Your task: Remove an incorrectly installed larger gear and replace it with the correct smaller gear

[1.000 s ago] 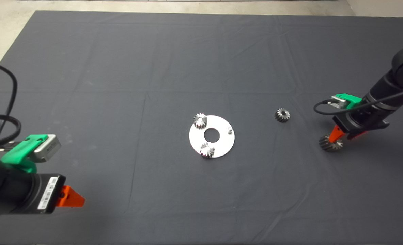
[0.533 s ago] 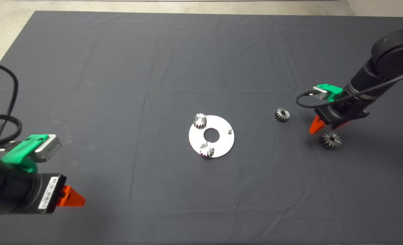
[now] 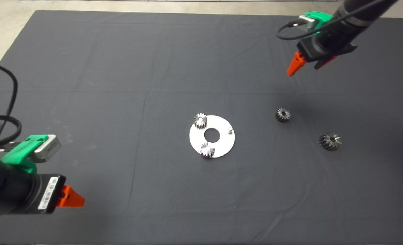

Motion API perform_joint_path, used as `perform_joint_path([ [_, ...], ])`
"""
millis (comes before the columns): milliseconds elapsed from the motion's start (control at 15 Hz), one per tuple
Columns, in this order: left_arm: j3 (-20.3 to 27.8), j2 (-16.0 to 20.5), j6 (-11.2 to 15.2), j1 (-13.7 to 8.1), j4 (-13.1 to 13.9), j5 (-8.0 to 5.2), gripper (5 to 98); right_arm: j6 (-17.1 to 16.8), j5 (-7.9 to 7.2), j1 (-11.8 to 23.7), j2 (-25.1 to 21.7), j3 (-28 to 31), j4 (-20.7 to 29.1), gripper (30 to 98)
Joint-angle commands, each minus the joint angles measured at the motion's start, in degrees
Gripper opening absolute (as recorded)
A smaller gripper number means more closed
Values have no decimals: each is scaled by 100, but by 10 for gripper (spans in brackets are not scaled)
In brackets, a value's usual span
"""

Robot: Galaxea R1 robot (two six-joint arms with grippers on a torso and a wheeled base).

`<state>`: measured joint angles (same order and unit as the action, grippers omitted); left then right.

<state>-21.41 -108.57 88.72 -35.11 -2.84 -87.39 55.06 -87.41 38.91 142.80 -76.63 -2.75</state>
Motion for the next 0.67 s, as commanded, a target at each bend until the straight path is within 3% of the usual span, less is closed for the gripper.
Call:
perform_joint_path([
  [0, 38, 42, 22, 30, -24, -384, 794, -624, -461, -603, 1128, -2265, 213, 727],
  [200, 24, 13, 13, 30, -24, -384, 794, -894, -461, -896, 1396, -2900, 205, 727],
  [600, -29, -108, 52, 117, -94, -375, 794, -910, -461, -1317, 1378, -2909, 205, 727],
])
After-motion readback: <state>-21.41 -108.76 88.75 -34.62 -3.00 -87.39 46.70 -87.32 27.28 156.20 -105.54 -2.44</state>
